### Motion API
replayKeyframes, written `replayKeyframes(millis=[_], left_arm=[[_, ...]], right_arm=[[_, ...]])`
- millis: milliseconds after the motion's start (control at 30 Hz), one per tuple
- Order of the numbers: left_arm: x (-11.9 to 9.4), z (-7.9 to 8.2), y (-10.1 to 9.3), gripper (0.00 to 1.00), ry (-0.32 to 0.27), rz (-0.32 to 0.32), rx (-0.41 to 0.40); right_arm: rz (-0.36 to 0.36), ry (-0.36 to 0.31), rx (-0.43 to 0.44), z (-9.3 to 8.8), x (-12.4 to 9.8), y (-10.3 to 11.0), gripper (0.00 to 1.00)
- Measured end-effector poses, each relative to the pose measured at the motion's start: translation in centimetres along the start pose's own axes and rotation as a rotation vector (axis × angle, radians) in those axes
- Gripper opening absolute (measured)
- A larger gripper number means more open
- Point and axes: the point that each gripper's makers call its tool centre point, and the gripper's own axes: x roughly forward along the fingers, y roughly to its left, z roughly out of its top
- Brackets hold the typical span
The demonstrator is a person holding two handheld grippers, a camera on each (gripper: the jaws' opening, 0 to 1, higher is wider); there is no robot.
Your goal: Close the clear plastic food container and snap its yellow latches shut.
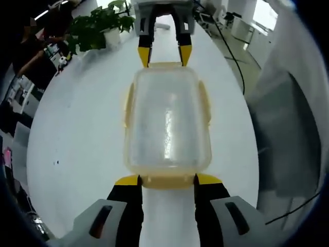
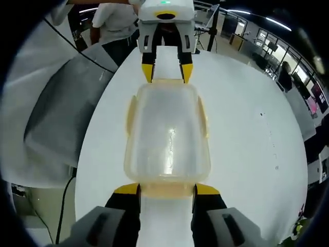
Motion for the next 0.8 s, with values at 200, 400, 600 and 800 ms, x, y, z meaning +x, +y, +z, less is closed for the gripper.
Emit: replayKeyframes(millis=[200,400,600,800], left_arm=[[0.9,0.5,0.1,0.36,0.001,-0.002,-0.003],[1.7,0.6,0.1,0.36,0.006,-0.004,0.001],[2.0,0.1,-0.1,0.36,0.018,-0.011,0.004],[2.3,0.0,0.2,0.36,0.023,-0.012,0.001]], right_arm=[[-0.004,0.009,-0.006,-0.9,0.3,-0.2,0.36],[-0.003,0.015,-0.005,-1.5,0.5,-0.2,0.36],[-0.002,0.016,-0.008,-1.4,1.0,-0.1,0.36],[-0.004,0.028,-0.013,-1.6,1.3,-0.4,0.36]])
